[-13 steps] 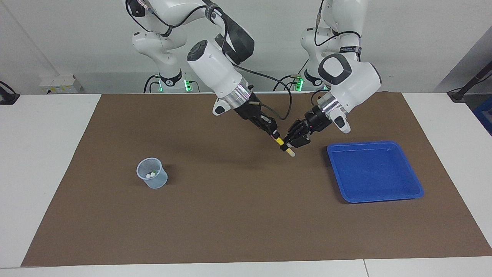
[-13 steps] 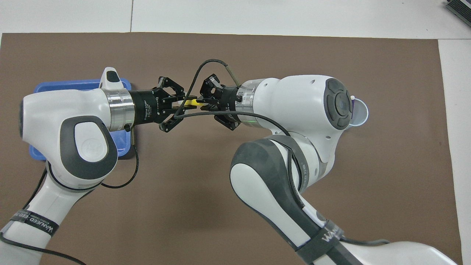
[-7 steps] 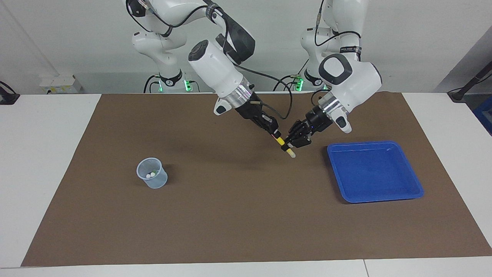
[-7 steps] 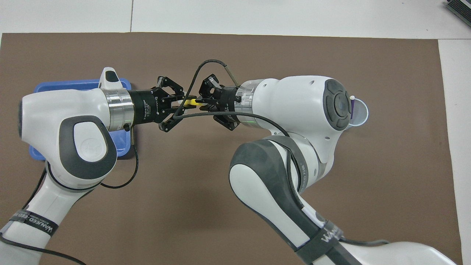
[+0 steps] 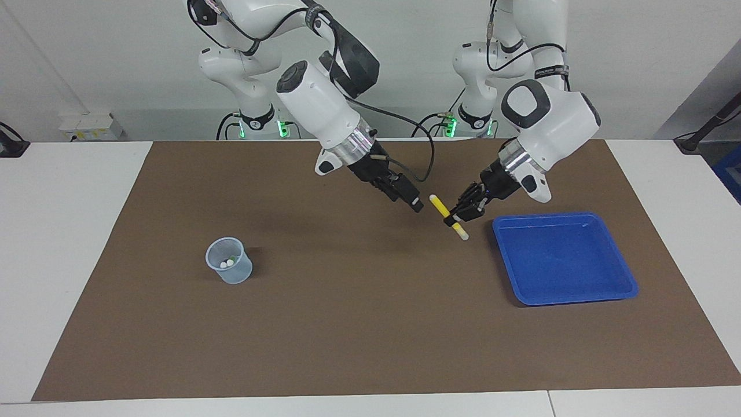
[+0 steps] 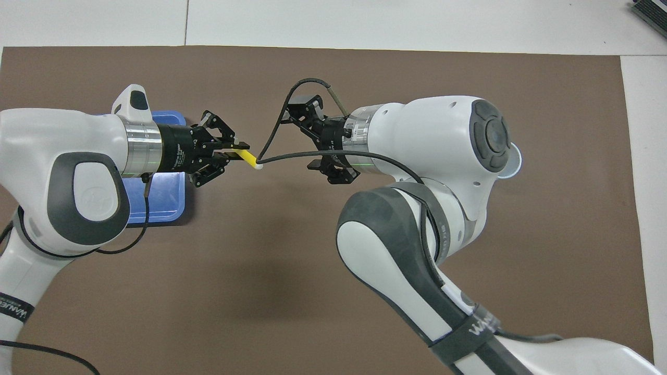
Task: Right arm passes pens to left for tray arrangement
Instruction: 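Lower the yellow pen into the tray while the right gripper returns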
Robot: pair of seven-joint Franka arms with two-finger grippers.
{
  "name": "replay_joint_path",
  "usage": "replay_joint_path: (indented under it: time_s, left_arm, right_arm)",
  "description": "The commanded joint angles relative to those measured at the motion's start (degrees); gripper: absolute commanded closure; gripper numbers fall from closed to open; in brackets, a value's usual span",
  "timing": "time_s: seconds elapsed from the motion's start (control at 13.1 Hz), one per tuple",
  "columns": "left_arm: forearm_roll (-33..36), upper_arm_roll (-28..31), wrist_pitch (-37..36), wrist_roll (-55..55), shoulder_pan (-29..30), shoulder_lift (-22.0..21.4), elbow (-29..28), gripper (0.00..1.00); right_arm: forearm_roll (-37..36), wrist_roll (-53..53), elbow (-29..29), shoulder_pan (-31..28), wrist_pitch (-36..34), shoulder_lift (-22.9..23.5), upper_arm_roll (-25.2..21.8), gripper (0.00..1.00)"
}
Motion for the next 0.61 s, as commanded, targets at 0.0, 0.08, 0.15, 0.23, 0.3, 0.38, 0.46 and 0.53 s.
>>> replay_joint_path:
  time_s: [0.0, 0.08, 0.15, 0.23, 0.3, 0.38, 0.46, 0.53]
  left_arm:
    - [12.6, -0.2, -2.4, 10.8, 1.7, -0.2, 0.6, 1.0]
    - [14.1, -0.1, -4.9, 11.0, 2.0, -0.2, 1.3, 1.0]
    - [14.4, -0.1, -7.2, 11.1, 2.8, -0.1, 2.6, 1.0]
    - [15.3, -0.1, -7.9, 12.0, 3.4, -0.1, 2.7, 1.0]
    - [18.5, -0.1, -8.7, 15.6, 4.8, -0.1, 2.6, 1.0]
    - [22.4, -0.1, -8.9, 20.9, 5.6, -0.1, 2.6, 1.0]
    - [26.4, -0.1, -8.8, 25.6, 7.0, -0.1, 2.8, 1.0]
    - [32.0, -0.1, -8.6, 30.6, 7.9, 0.4, 3.1, 1.0]
  right_arm:
    - [-4.8, -8.5, 2.1, -5.0, -10.5, -1.9, 0.3, 0.0]
    - [-7.3, -13.7, 2.0, -6.8, -14.8, -3.1, 0.2, 0.0]
    - [-9.8, -18.1, 2.0, -8.3, -18.8, -4.2, 0.2, 0.0]
    - [-12.3, -22.1, 1.8, -9.7, -22.4, -5.3, 0.3, 0.0]
    - [-14.9, -26.7, 1.5, -11.5, -25.9, -6.8, 0.2, 0.0]
    - [-16.8, -32.4, 1.1, -13.3, -29.8, -8.4, 0.2, 0.0]
    - [-18.2, -38.2, 1.1, -15.7, -33.4, -9.6, 0.2, 0.0]
    - [-19.6, -43.3, 0.9, -18.2, -36.6, -11.0, 0.2, 0.0]
